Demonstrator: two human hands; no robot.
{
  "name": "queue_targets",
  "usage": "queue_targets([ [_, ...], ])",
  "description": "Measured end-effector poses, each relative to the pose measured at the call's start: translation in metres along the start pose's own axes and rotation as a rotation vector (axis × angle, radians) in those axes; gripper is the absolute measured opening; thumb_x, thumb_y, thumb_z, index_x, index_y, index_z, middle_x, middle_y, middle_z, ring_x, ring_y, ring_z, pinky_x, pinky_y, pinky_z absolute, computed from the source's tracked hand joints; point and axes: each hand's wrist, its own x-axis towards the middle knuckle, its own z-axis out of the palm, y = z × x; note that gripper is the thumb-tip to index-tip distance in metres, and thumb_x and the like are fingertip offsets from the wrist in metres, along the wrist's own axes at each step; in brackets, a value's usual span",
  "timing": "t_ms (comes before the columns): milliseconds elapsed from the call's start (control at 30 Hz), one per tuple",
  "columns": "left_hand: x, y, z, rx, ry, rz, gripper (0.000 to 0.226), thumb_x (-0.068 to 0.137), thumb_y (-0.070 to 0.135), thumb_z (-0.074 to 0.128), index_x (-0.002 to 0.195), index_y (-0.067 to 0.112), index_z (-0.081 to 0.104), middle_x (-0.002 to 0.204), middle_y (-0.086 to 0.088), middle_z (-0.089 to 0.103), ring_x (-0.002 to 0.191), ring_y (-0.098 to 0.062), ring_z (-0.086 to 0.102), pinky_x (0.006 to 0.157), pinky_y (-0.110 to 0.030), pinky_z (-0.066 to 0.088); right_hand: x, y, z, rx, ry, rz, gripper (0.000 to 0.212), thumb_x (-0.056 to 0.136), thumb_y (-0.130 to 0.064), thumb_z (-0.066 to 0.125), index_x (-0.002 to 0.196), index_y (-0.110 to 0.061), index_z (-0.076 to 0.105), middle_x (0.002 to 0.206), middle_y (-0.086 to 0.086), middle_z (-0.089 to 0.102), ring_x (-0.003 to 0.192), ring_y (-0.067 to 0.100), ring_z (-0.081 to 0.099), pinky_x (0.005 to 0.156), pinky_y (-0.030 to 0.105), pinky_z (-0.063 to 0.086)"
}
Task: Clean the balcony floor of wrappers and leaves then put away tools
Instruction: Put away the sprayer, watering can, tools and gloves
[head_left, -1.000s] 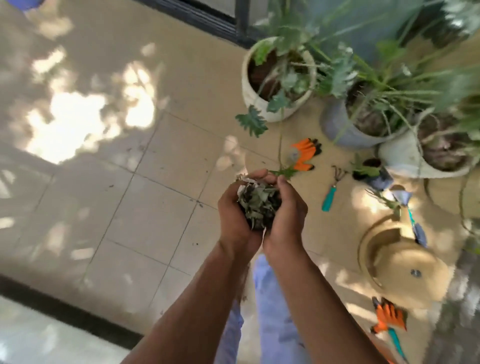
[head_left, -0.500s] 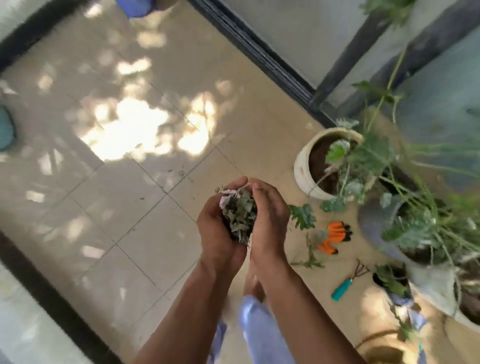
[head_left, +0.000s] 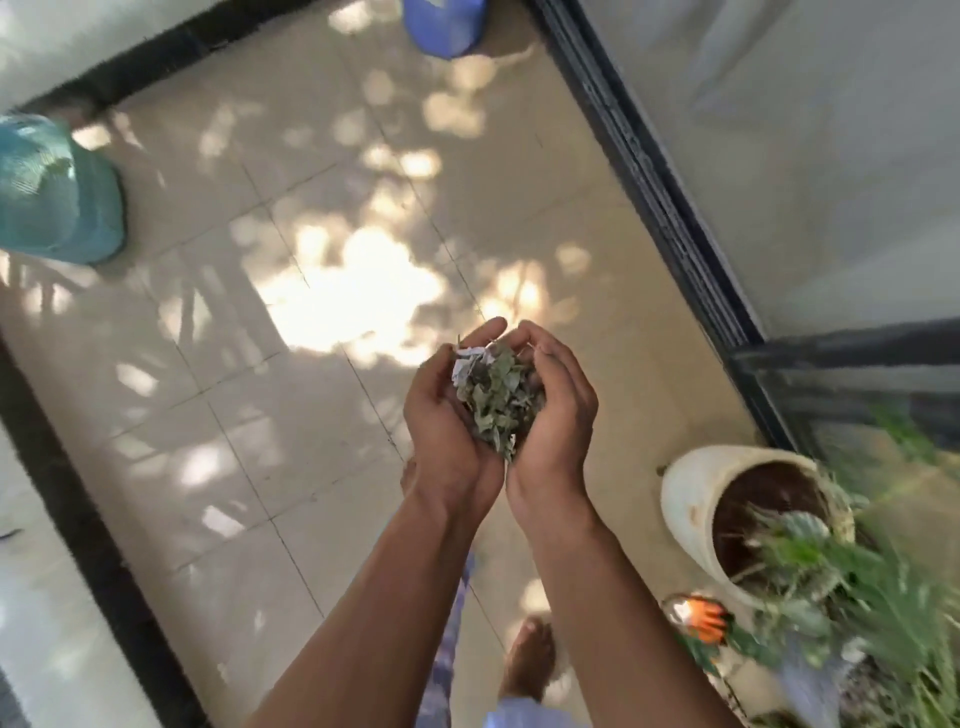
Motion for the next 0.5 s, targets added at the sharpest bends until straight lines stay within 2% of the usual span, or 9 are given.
queue_targets([
  [100,0.037,0.054,0.035,0.083,-0.038,0.040,0.053,0.104,0.038,0.031,0.124,0.003,0.065,0.117,-0.023,0.069,0.103,-0.035,0.069,0.086,-0.038,0.060,0.032,-0.023,0.059,0.027,-0.030,-0.007,0.022,0.100,-0.007,0.050,0.107,-0.002,0.070,0.105,0.018,0.073,0.097,0.034,0.071,0.086,0.044,0.056],
  [167,0.062,0.087,0.062,0.130,-0.045,0.081,0.059,0.105,0.042,0.027,0.131,0.002,0.061,0.115,-0.023,0.070,0.100,-0.033,0.070,0.082,-0.036,0.061,0.056,-0.038,0.098,0.050,-0.050,-0.013,0.024,0.099,-0.008,0.050,0.110,0.002,0.068,0.106,0.021,0.071,0.099,0.035,0.069,0.088,0.045,0.054],
  [233,0.086,0.118,0.091,0.106,-0.033,0.098,0.066,0.106,0.047,0.024,0.138,0.000,0.058,0.123,-0.024,0.067,0.107,-0.035,0.067,0.091,-0.039,0.058,0.087,-0.053,0.135,0.094,-0.046,-0.005,0.026,0.097,-0.011,0.052,0.113,0.001,0.069,0.108,0.020,0.072,0.101,0.036,0.069,0.092,0.047,0.054],
  [333,0.127,0.152,0.135,0.093,-0.004,0.125,0.070,0.107,0.052,0.023,0.142,0.001,0.056,0.137,-0.024,0.062,0.119,-0.036,0.063,0.104,-0.042,0.050,0.135,-0.081,0.187,0.112,-0.041,-0.008,0.038,0.088,-0.021,0.057,0.118,-0.001,0.069,0.121,0.025,0.069,0.115,0.044,0.065,0.104,0.058,0.051],
  [367,0.139,0.161,0.153,0.099,0.017,0.148,0.069,0.107,0.051,0.023,0.140,0.001,0.058,0.137,-0.023,0.062,0.119,-0.035,0.063,0.106,-0.042,0.048,0.151,-0.090,0.201,0.122,-0.034,-0.003,0.039,0.086,-0.021,0.059,0.118,-0.003,0.070,0.122,0.024,0.069,0.117,0.044,0.065,0.106,0.058,0.050],
  [467,0.177,0.191,0.204,0.139,0.004,0.190,0.071,0.112,0.043,0.018,0.112,-0.004,0.071,0.117,-0.015,0.069,0.109,-0.022,0.063,0.114,-0.034,0.040,0.200,-0.126,0.243,0.136,-0.024,0.009,0.035,0.084,-0.018,0.063,0.114,-0.004,0.073,0.117,0.020,0.073,0.116,0.041,0.066,0.103,0.050,0.054],
  [500,0.194,0.201,0.219,0.149,0.019,0.176,0.069,0.111,0.045,0.021,0.119,-0.004,0.069,0.119,-0.017,0.068,0.109,-0.025,0.064,0.113,-0.036,0.041,0.219,-0.137,0.256,0.128,-0.028,0.021,0.032,0.084,-0.017,0.064,0.112,-0.004,0.074,0.115,0.018,0.074,0.114,0.039,0.068,0.099,0.047,0.055],
])
